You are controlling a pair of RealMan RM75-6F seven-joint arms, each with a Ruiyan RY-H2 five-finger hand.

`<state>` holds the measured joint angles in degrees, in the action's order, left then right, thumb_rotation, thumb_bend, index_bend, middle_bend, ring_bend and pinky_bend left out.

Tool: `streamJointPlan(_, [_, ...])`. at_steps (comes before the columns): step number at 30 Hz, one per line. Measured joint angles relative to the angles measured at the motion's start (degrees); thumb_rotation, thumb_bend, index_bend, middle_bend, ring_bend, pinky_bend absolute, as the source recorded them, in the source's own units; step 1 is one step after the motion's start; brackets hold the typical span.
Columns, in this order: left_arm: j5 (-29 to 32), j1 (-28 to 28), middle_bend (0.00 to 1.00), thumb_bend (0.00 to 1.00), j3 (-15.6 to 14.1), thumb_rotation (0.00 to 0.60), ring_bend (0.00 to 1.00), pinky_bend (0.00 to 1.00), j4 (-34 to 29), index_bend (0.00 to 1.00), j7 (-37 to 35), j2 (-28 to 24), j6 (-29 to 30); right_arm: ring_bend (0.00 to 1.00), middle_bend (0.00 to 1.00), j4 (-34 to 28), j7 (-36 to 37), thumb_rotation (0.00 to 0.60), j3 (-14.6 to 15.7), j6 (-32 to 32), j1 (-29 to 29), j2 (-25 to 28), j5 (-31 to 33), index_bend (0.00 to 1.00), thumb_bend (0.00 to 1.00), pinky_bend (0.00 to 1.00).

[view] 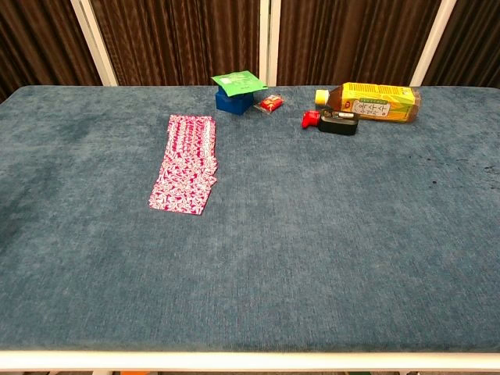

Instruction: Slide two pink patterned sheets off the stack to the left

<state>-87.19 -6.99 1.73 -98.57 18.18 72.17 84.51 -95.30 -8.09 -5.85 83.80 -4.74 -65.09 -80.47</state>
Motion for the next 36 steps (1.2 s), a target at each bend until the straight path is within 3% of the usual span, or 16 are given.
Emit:
streamJointPlan(11, [-0.13, -0.58, 0.05, 0.16, 0.4, 0.6, 0.0, 0.08, 0.2, 0.1, 0.24, 0.05, -0.22, 0.0, 0.0, 0.23, 0.27, 0.6, -0.3, -0.27, -0.22, 0.17, 0.44, 0.0, 0.21, 0.0])
streamJointPlan(13, [-0.04, -0.68, 0.08, 0.17, 0.41, 0.6, 0.05, 0.18, 0.21, 0.1, 0.33, 0.06, -0.42, 0.0, 0.0, 0.34, 0.39, 0.6, -0.4, -0.28, -0.23, 0.14, 0.6, 0.0, 0.21, 0.0])
streamJointPlan(15, [0.17, -0.78, 0.27, 0.2, 0.59, 0.6, 0.33, 0.52, 0.22, 0.1, 1.13, 0.18, -0.44, 0.0, 0.0, 0.47, 0.44, 0.6, -0.47, -0.31, -0.25, 0.21, 0.72, 0.0, 0.21, 0.0])
streamJointPlan(17, [0.66, -0.88, 0.6, 0.31, 0.74, 0.6, 0.72, 0.85, 0.15, 0.1, 2.14, 0.45, -0.63, 0.0, 0.0, 0.72, 0.4, 0.6, -0.5, -0.31, -0.26, 0.23, 0.77, 0.0, 0.21, 0.0])
streamJointPlan(20, [1.71, -1.23, 0.82, 0.45, 0.57, 0.6, 0.89, 0.98, -0.12, 0.1, 3.53, 0.58, -2.06, 0.0, 0.0, 1.31, 0.77, 0.6, -0.58, -0.31, -0.22, 0.14, 1.01, 0.0, 0.21, 0.0])
streamJointPlan(22, [1.97, -1.64, 0.87, 0.51, 0.29, 0.6, 0.93, 1.0, -0.12, 0.1, 5.08, 1.01, -3.16, 0.0, 0.0, 1.62, 0.97, 0.6, -0.57, -0.5, -0.19, 0.11, 1.31, 0.0, 0.21, 0.0])
streamJointPlan(27, [1.73, -2.91, 0.89, 0.56, -0.73, 0.6, 0.93, 1.0, -0.13, 0.1, 6.08, 2.38, -5.96, 0.0, 0.0, 2.21, 1.18, 0.6, -0.68, -0.93, -0.27, 0.25, 1.79, 0.0, 0.21, 0.0])
streamJointPlan(36, [3.68, -7.67, 0.89, 0.57, -1.04, 0.6, 0.93, 1.0, 0.13, 0.1, 9.8, 7.03, -15.07, 0.0, 0.0, 1.96, 1.67, 0.6, -1.6, -0.53, -0.35, 1.48, 2.29, 0.0, 0.21, 0.0])
